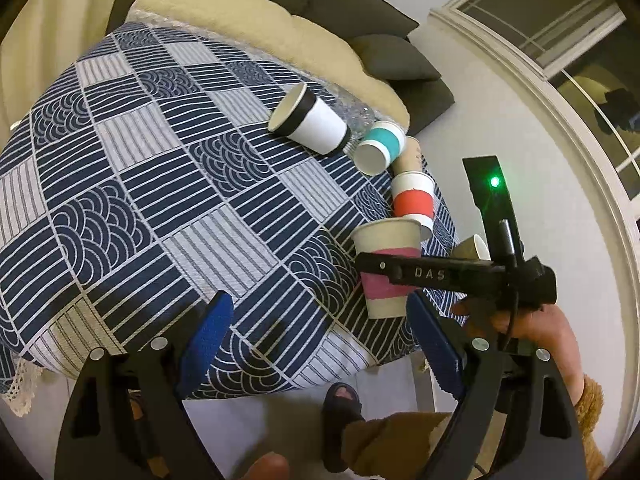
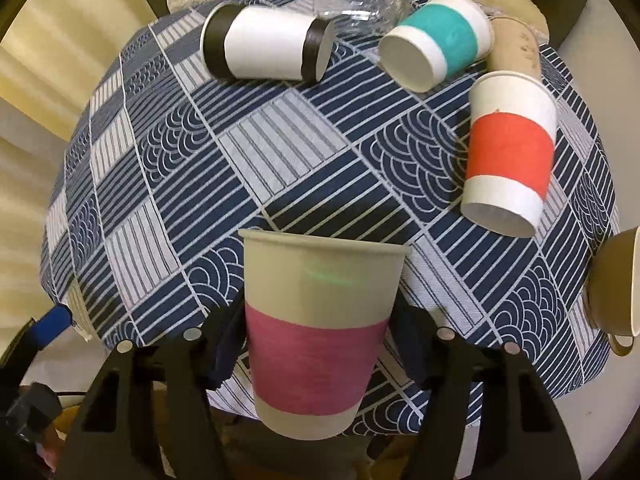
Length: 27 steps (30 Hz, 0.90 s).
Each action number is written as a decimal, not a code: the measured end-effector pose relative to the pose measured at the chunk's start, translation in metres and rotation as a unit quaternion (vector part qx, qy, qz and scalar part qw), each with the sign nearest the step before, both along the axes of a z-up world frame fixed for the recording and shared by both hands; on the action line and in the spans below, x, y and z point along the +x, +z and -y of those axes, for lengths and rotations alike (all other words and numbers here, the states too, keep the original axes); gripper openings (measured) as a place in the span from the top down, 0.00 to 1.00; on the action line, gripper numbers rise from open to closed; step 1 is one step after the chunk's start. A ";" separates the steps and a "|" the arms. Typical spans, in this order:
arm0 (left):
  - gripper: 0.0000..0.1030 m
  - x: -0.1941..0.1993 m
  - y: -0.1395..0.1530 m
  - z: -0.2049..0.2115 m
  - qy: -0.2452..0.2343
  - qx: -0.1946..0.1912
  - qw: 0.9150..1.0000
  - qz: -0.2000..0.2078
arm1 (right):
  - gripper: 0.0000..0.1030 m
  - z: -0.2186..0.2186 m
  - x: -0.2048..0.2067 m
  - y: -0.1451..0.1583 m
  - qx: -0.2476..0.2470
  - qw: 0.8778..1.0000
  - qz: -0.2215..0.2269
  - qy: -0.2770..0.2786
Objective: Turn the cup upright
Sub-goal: 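Rotate the right gripper to turn the pink-banded cup rim-up, then lower the upright pink-banded cup onto the tablecloth with the right gripper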
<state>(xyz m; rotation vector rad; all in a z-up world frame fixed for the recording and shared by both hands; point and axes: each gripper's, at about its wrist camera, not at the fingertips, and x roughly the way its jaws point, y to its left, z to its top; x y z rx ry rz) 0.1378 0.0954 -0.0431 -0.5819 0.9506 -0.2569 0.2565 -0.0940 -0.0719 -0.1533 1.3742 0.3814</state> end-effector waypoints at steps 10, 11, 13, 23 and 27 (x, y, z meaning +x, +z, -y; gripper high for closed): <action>0.16 -0.001 0.011 0.016 -0.029 0.024 0.999 0.029 | 0.37 0.014 -0.026 0.034 0.073 0.995 0.063 -0.011; 0.16 -0.002 0.012 0.016 -0.031 0.027 0.999 0.031 | 0.37 0.015 -0.029 0.037 0.079 0.994 0.071 -0.015; 0.16 -0.003 0.011 0.016 -0.044 0.033 0.998 0.029 | 0.37 0.015 -0.030 0.045 0.093 0.992 0.082 -0.023; 0.16 -0.006 0.001 -0.004 -0.031 0.024 0.999 0.010 | 0.37 0.011 -0.049 0.082 0.166 0.962 0.215 -0.006; 0.16 -0.004 0.002 -0.010 -0.016 0.015 1.000 0.011 | 0.37 0.018 -0.063 0.085 0.187 0.937 0.294 0.021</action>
